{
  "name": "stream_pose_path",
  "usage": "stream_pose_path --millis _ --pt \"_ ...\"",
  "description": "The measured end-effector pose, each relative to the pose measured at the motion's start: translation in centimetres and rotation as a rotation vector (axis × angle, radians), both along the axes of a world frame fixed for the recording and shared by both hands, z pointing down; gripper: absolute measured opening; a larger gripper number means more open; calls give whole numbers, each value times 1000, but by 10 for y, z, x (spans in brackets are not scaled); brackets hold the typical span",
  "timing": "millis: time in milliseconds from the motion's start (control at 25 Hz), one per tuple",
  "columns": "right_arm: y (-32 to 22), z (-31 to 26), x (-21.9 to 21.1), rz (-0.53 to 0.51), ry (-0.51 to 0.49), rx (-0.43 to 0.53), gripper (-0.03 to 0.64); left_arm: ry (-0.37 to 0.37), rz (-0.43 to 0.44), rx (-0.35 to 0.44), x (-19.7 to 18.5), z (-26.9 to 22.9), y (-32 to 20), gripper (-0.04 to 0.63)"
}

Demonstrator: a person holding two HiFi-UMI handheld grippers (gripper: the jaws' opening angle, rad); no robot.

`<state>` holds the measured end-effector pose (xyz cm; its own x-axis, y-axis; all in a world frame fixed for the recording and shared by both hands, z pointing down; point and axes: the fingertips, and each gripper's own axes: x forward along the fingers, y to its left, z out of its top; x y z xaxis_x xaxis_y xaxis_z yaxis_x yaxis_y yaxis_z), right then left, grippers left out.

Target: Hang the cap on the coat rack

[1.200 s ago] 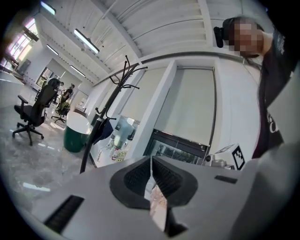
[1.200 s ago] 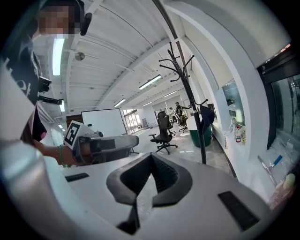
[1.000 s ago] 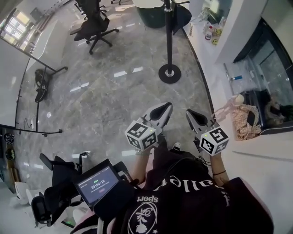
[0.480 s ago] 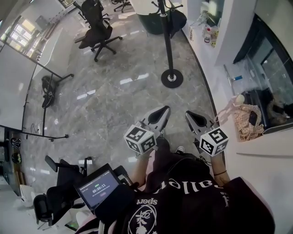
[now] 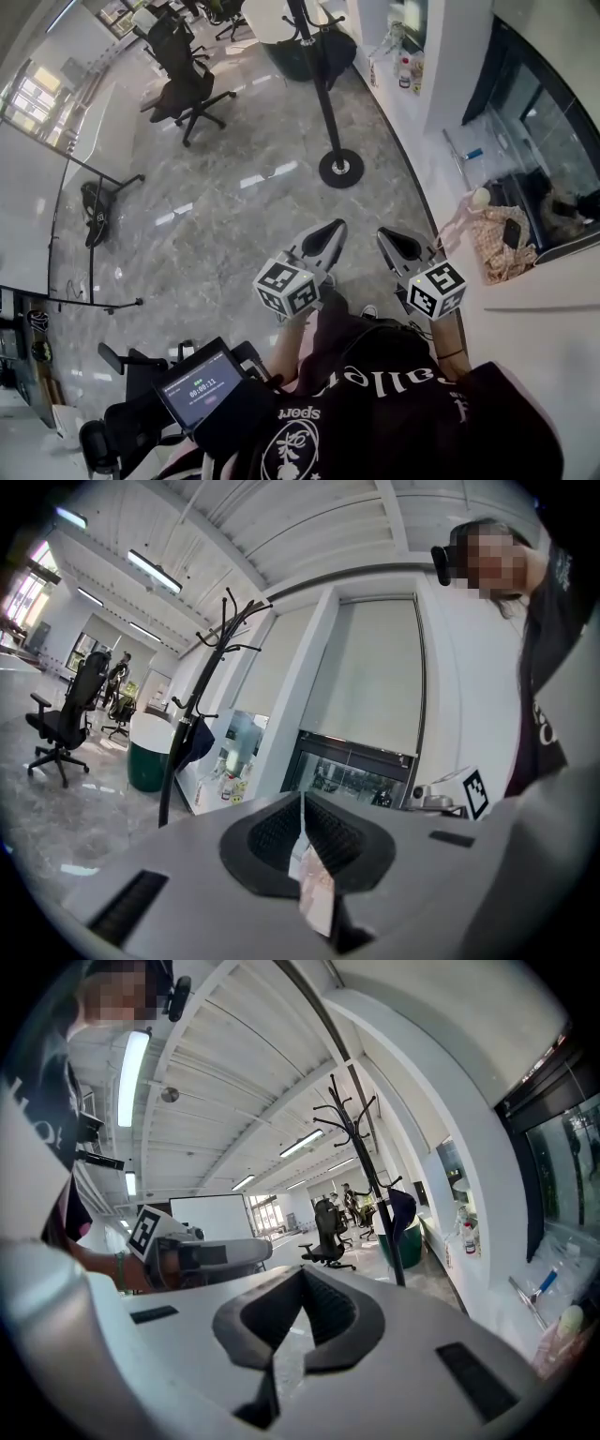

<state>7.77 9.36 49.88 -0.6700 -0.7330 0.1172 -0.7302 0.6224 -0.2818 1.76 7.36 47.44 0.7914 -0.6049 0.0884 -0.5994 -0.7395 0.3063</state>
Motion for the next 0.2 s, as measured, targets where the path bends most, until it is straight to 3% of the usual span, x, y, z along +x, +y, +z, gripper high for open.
stream_pose_path --millis 200 --pt "-2 -1 20 35 -30 1 15 -34 34 -5 21 6 -1 5"
